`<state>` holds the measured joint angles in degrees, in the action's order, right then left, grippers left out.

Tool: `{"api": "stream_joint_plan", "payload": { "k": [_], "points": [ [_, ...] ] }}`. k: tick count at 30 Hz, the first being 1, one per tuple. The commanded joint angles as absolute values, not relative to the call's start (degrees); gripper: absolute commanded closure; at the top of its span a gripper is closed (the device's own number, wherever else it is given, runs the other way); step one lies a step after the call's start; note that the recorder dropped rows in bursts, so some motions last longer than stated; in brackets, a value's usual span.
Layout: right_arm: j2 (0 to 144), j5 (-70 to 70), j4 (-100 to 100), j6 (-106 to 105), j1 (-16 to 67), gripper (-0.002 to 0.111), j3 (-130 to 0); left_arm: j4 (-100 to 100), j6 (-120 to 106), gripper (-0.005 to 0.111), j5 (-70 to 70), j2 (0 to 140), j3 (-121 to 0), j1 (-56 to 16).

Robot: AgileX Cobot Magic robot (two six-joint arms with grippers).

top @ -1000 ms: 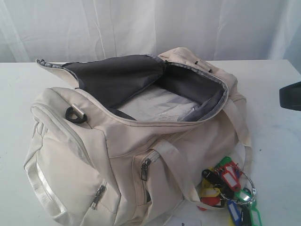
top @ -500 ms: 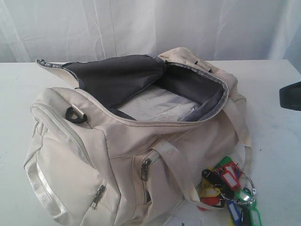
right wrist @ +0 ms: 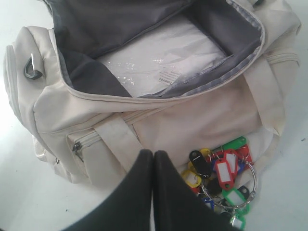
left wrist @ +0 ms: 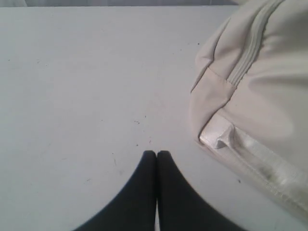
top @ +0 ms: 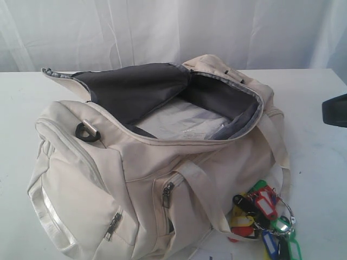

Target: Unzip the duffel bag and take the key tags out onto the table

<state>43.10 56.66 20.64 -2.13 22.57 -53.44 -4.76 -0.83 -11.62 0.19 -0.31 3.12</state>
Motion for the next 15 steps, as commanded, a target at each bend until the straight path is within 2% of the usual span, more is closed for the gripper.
{"api": "stream_joint_plan", "payload": {
  "k": [1, 15],
  "points": [
    [42.8, 56.1, 20.8, -2.8, 22.3, 0.108, -53.7, -3.8, -6.0, 0.107, -12.9, 0.0, 0.0, 2.7],
    [42.8, 56.1, 20.8, -2.8, 22.3, 0.108, -53.7, -3.5, 6.7, 0.107, -12.4, 0.0, 0.0, 2.7]
  ]
}}
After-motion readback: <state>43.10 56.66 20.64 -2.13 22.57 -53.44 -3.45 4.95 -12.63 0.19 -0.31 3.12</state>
